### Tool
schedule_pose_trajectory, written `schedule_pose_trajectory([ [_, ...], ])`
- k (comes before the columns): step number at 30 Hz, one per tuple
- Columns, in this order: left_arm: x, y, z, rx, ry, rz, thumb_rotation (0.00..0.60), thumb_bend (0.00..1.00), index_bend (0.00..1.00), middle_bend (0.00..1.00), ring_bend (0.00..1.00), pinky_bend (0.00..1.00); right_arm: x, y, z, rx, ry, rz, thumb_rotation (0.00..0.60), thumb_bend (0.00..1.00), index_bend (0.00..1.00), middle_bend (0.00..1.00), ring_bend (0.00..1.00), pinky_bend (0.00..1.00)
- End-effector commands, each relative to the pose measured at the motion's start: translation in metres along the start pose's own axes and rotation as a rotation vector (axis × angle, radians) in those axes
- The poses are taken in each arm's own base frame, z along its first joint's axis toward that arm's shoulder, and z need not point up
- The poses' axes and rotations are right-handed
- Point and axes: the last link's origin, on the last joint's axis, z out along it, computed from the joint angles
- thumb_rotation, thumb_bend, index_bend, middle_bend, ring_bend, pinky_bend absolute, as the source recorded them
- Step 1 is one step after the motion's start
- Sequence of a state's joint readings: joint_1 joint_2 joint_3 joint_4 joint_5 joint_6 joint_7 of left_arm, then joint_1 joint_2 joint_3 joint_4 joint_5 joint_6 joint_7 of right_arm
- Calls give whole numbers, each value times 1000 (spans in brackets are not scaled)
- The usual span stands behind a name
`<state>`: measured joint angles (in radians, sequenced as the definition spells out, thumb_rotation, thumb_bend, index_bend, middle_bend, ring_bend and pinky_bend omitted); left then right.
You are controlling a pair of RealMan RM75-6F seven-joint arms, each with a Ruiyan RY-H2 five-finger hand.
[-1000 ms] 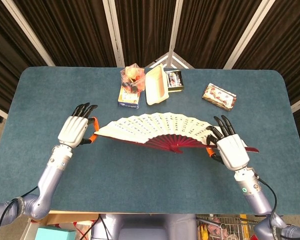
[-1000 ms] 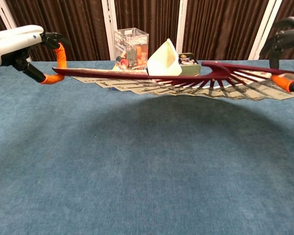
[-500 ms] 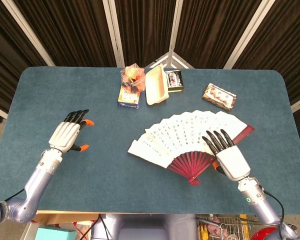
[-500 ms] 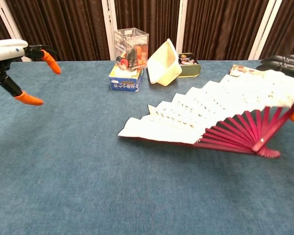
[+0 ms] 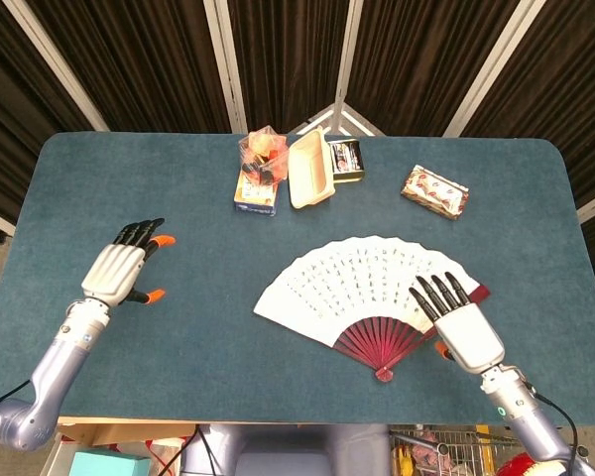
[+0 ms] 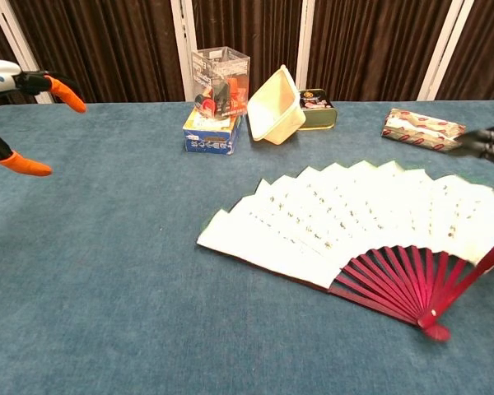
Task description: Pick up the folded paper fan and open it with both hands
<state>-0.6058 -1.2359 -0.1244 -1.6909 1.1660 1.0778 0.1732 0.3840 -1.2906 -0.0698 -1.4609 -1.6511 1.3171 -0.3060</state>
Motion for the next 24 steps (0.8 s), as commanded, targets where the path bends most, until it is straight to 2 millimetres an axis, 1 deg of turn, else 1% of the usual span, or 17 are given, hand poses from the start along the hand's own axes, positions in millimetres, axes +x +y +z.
schedule_pose_trajectory([
  [1, 3, -6, -4, 7, 0, 12, 600, 108, 197, 0, 0, 0, -3, 0, -6, 78, -106, -16, 600, 134, 0, 0, 0, 0],
  [7, 7, -14, -15, 16, 5, 21, 600, 108, 159, 0, 0, 0, 1, 1, -5, 51, -109, -12, 600, 132, 0, 0, 0, 0],
  [11, 12, -22, -33, 18, 32, 60, 600, 108, 109, 0, 0, 0, 4, 8, -11, -11, -85, -7, 600, 131, 0, 0, 0, 0],
  [15, 13, -32, -66, 38, 60, 89, 600, 108, 53, 0, 0, 0, 5, 16, -26, -137, -54, 95, 600, 132, 0, 0, 0, 0],
  [16, 11, -36, -79, 57, 59, 91, 600, 108, 42, 0, 0, 0, 6, 19, -33, -192, -41, 144, 600, 132, 0, 0, 0, 0],
  [19, 5, -46, -108, 101, 62, 106, 600, 108, 17, 0, 0, 0, 11, 24, -46, -290, -14, 226, 600, 131, 0, 0, 0, 0],
  [21, 1, -52, -123, 133, 59, 111, 600, 108, 10, 0, 0, 0, 17, 25, -52, -325, 5, 257, 600, 131, 0, 0, 0, 0],
  [22, 0, -54, -128, 143, 61, 115, 600, 108, 9, 0, 0, 0, 18, 25, -55, -334, 12, 262, 600, 132, 0, 0, 0, 0],
  [24, -2, -61, -142, 167, 81, 134, 600, 108, 6, 0, 0, 0, 22, 26, -64, -358, 29, 259, 600, 132, 0, 0, 0, 0],
])
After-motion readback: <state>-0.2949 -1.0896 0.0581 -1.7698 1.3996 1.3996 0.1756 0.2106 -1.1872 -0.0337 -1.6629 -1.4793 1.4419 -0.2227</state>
